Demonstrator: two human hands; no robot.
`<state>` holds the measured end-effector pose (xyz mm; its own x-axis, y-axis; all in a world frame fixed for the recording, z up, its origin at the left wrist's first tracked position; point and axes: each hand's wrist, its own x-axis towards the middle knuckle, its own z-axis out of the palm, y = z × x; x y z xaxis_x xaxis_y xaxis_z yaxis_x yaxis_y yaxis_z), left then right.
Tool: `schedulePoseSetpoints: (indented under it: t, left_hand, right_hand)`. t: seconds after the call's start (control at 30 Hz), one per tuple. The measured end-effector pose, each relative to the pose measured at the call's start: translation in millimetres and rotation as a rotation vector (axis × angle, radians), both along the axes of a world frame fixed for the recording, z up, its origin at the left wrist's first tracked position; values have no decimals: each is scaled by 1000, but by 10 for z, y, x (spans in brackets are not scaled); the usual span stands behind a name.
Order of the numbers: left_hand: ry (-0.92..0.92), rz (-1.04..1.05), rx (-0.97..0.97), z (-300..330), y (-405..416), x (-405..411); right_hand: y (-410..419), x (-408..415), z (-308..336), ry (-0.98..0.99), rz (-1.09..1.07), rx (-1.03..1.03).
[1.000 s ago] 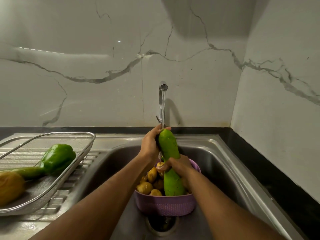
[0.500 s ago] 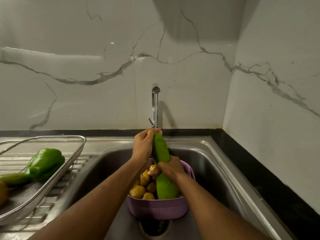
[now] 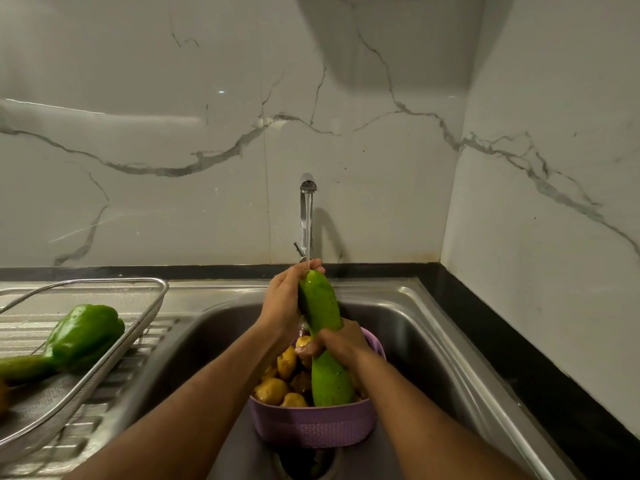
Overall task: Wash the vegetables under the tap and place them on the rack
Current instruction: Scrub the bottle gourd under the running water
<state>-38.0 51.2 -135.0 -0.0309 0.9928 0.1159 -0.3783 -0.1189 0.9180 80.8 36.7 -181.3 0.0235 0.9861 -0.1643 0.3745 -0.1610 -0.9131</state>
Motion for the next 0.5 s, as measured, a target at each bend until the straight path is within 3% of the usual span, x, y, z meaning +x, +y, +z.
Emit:
schedulePoseSetpoints:
  t: [0.13, 0.33, 0.5]
  left_hand:
    - [166, 66, 84, -41, 15, -50]
    - [235, 265, 30, -23, 33, -26]
    - [183, 148, 12, -12, 58, -27]
  right_hand:
    - [-9, -18, -1, -13, 3, -6]
    - [-10, -47, 9, -69, 56, 17]
    - [11, 6, -4, -24, 61, -20]
